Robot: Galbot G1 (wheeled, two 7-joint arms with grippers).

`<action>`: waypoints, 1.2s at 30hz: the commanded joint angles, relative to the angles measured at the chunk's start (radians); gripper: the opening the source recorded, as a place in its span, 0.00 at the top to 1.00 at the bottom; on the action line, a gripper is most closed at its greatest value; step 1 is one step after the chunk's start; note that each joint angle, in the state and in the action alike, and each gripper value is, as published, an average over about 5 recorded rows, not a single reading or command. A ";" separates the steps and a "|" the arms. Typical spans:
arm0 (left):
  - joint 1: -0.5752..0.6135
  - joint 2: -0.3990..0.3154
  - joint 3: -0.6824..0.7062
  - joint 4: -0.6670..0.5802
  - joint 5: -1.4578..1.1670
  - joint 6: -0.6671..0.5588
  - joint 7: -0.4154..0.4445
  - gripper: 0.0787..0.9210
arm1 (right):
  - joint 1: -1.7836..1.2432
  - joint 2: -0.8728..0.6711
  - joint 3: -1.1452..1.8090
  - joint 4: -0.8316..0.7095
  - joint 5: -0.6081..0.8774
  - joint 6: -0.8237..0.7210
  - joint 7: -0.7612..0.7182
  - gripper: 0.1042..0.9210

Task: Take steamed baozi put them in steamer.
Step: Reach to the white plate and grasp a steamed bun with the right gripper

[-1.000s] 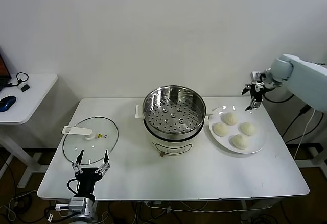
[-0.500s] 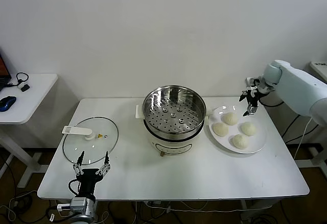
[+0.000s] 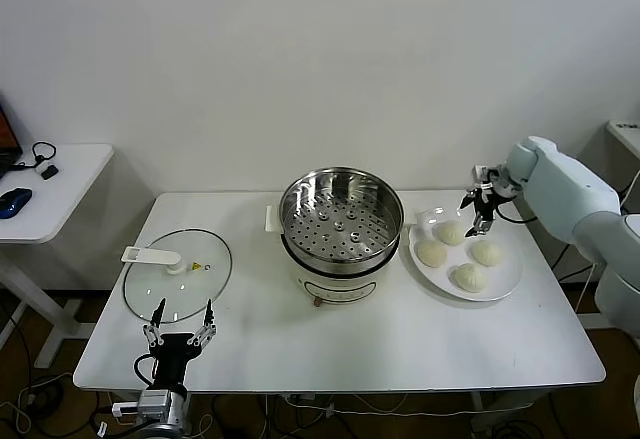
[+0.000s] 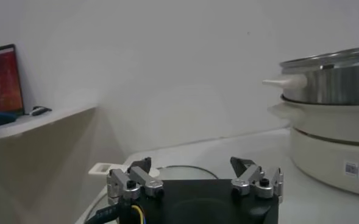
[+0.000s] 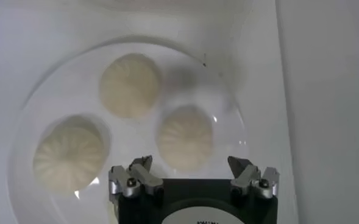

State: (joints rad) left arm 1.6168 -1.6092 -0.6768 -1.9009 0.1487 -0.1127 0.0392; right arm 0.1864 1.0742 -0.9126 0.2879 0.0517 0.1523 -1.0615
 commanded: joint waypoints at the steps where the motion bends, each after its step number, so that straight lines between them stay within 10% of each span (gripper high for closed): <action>1: 0.003 -0.039 0.003 0.004 -0.001 -0.006 -0.001 0.12 | -0.047 0.027 0.119 -0.068 -0.079 0.012 0.012 0.12; 36: 0.022 -0.033 0.014 0.006 -0.002 -0.046 -0.003 0.12 | -0.062 0.107 0.233 -0.158 -0.179 0.040 0.076 0.12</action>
State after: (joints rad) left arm 1.6385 -1.6092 -0.6617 -1.8946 0.1464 -0.1560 0.0364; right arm 0.1245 1.1743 -0.6907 0.1378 -0.1156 0.1898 -0.9894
